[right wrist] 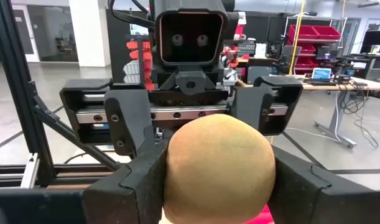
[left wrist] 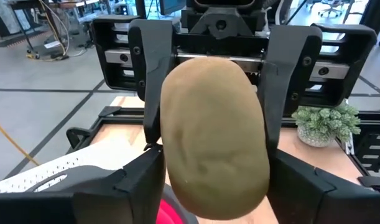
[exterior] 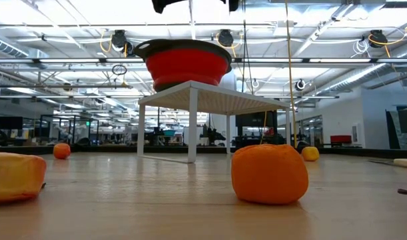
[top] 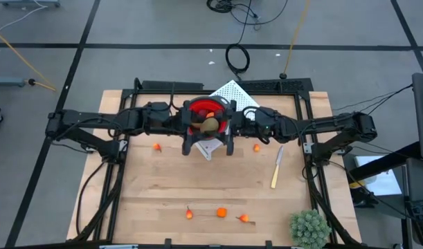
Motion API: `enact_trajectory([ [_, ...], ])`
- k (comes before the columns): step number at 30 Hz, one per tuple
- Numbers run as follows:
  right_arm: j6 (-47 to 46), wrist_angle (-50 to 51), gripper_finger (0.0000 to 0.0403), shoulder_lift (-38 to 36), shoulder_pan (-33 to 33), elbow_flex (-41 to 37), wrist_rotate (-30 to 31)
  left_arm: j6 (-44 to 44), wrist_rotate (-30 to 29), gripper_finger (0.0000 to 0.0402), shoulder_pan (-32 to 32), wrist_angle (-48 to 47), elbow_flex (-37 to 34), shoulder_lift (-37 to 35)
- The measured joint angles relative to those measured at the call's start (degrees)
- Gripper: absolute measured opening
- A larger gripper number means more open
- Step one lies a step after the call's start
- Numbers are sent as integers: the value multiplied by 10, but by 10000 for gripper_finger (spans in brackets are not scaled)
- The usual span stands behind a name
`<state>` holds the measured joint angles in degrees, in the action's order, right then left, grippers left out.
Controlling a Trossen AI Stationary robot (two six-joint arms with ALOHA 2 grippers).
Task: Pick & Place Fruit
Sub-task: Put the kiwi into the red strainer bowl on the shelf
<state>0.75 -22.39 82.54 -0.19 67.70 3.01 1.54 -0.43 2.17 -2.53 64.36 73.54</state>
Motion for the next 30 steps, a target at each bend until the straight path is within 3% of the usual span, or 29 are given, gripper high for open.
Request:
enact_trajectory([
  [7, -4, 2, 212, 0, 3, 0, 4, -2, -1, 164, 0, -3, 0, 0],
  [12, -5, 2, 221, 0, 3, 0, 2, -2, -1, 164, 0, -3, 0, 0],
  [25, 16, -3, 296, 0, 3, 0, 28, -4, -1, 165, -1, -50, 0, 0],
  [30, 43, -7, 305, -11, 3, 1, 38, -4, -50, 175, 1, -84, 0, 0],
])
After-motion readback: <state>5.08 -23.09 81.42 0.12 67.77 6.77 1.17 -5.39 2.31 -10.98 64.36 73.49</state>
